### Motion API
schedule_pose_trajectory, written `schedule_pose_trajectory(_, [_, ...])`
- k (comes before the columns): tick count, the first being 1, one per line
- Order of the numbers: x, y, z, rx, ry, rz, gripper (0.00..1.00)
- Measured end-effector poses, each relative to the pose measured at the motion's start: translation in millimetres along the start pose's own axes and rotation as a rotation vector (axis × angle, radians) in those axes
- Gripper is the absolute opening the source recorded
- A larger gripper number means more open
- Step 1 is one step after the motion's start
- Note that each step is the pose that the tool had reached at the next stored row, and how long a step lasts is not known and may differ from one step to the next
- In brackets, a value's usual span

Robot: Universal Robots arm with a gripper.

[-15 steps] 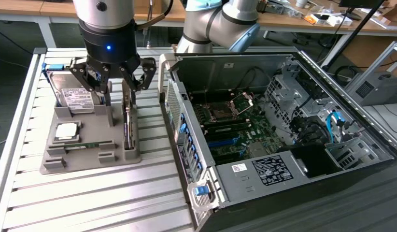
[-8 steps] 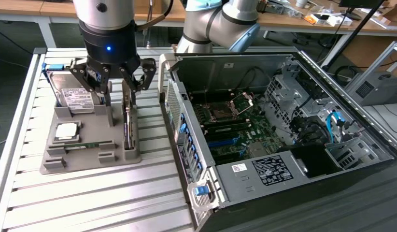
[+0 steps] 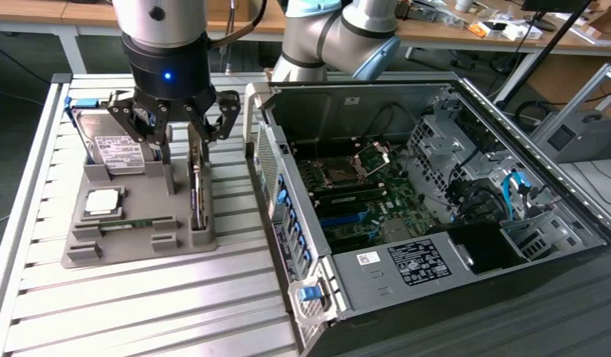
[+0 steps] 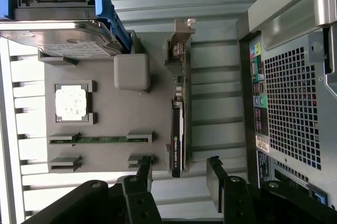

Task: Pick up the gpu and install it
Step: 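Pick up the gpu and move the gpu toward the slot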

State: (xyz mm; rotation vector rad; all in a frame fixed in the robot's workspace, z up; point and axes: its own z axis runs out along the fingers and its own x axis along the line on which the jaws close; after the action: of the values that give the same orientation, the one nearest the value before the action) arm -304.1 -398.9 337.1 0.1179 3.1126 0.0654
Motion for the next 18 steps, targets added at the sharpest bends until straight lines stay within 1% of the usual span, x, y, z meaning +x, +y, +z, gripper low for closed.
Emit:
schedule_pose_trajectory(2, [0.0,0.0,0.3,0.0000,0.0000,0.000,0.54])
schedule_pose_trajectory(4, [0.1,-0.1,2.7,0.0000,0.0000,0.000,0.54])
schedule_pose_trajectory(18, [0.1,-0.2,5.5,0.0000,0.0000,0.000,0.54])
